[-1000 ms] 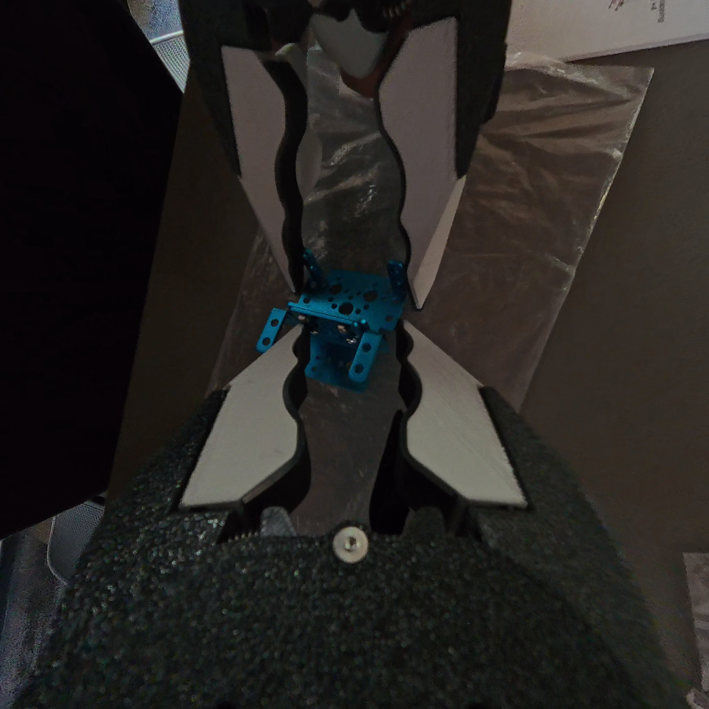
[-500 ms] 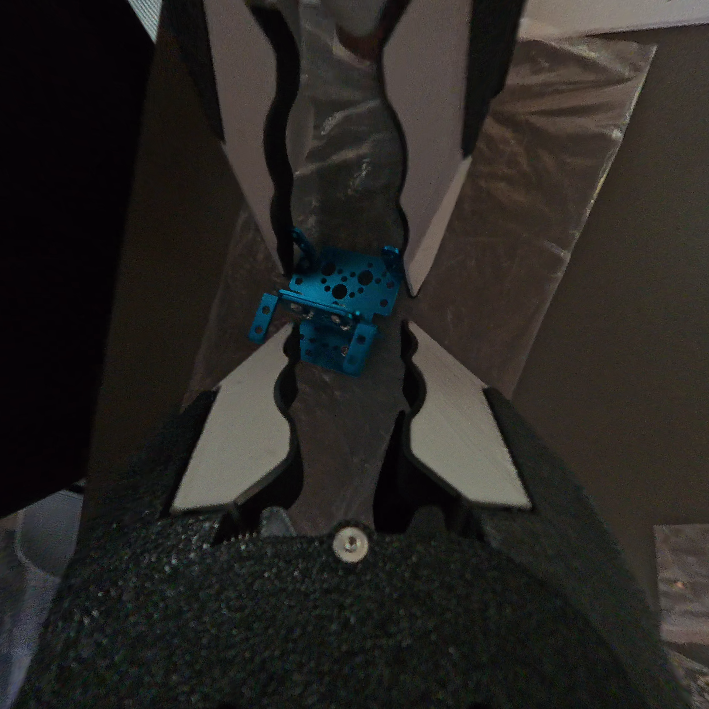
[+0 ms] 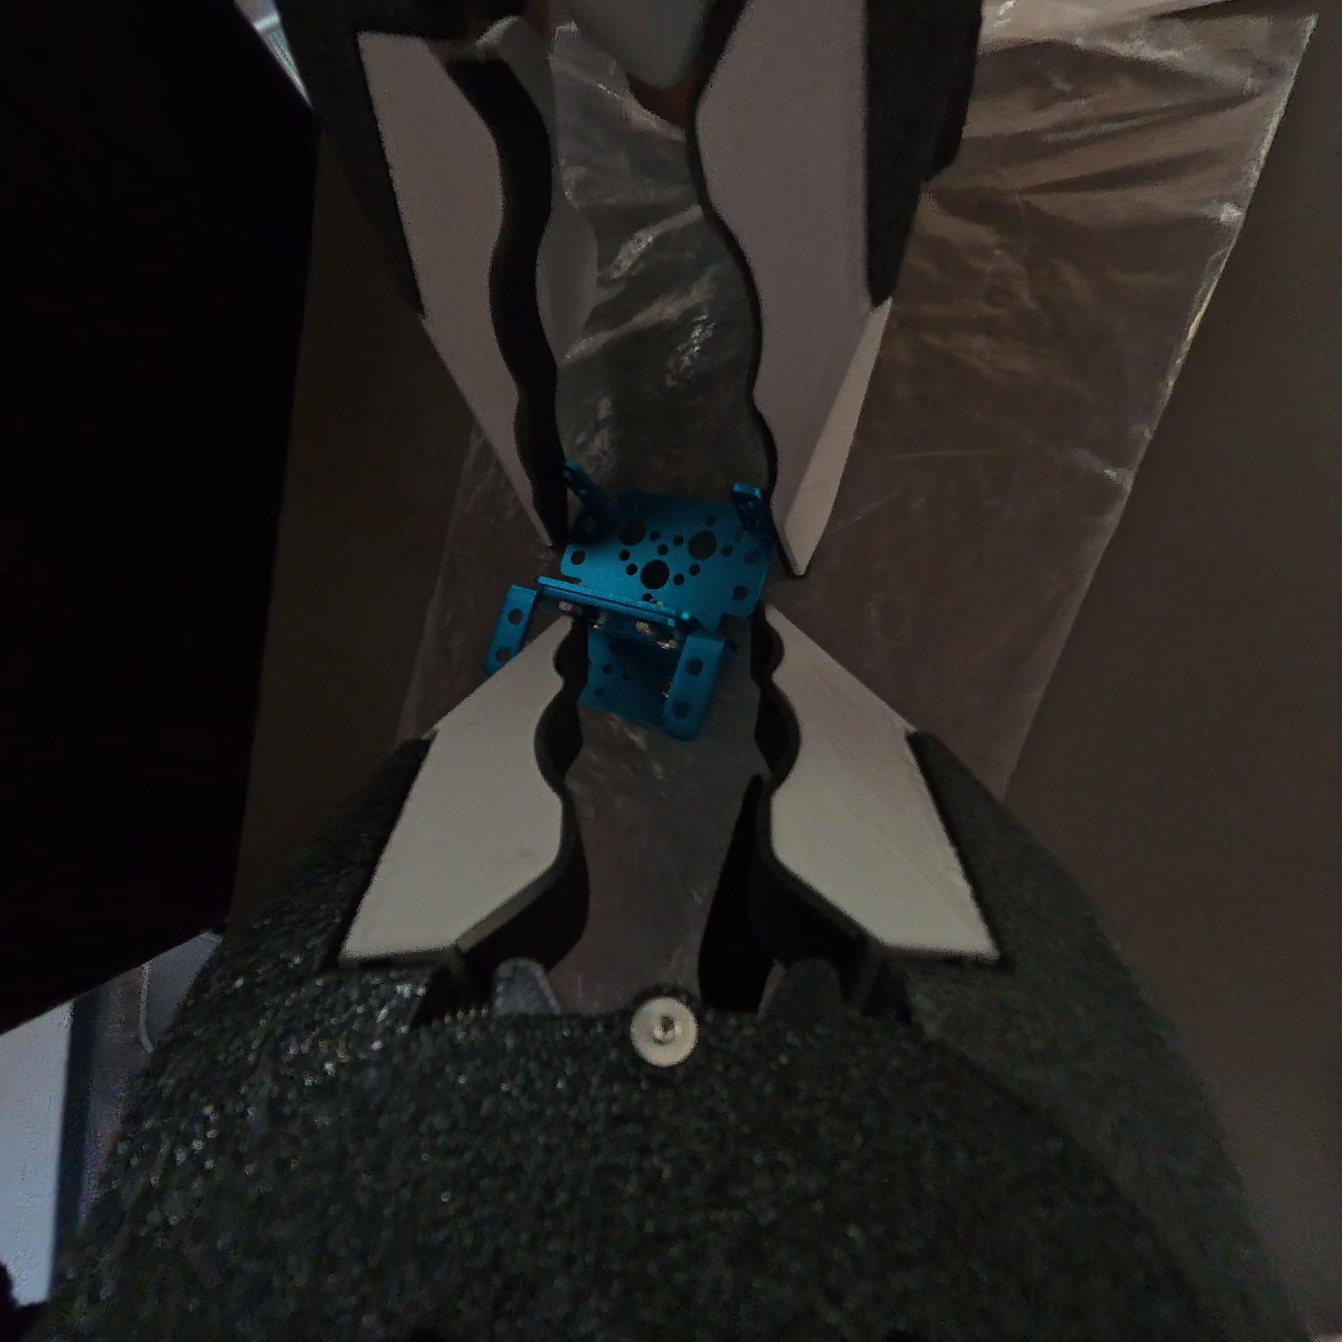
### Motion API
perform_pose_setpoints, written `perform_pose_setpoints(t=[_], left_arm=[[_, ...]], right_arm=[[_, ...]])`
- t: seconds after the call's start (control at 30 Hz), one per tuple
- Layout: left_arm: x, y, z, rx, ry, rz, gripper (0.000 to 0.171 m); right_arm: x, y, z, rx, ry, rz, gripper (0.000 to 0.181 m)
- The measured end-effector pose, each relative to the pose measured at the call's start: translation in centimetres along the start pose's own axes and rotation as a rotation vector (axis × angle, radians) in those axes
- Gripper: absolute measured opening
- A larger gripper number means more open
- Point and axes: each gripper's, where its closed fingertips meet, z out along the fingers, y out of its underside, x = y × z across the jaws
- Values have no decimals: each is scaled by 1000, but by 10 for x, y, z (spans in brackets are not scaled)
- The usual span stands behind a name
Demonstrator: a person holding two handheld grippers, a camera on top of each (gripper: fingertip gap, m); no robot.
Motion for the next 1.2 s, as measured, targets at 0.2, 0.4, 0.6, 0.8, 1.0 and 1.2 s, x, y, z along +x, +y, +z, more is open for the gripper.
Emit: perform_pose_setpoints(t=[0.2, 0.4, 0.6, 0.8, 1.0, 1.2], left_arm=[[1, -1, 0, 2, -5, 9, 67], [1, -1, 0, 6, -7, 14, 67], [1, -1, 0, 5, -5, 10, 67], [1, 0, 0, 0, 2, -5, 67], [1, 0, 0, 0, 2, -10, 67], [0, -1, 0, 1, -6, -6, 67]], right_arm=[[-2, 0, 1, 24, -67, 39, 43], [-4, 0, -1, 44, -119, 66, 43], [13, 9, -20, -4, 67, -8, 49], [17, 1, -17, -52, 244, -153, 32], [12, 2, -13, -69, 237, -174, 37], [12, -3, -14, -56, 244, -183, 27]])
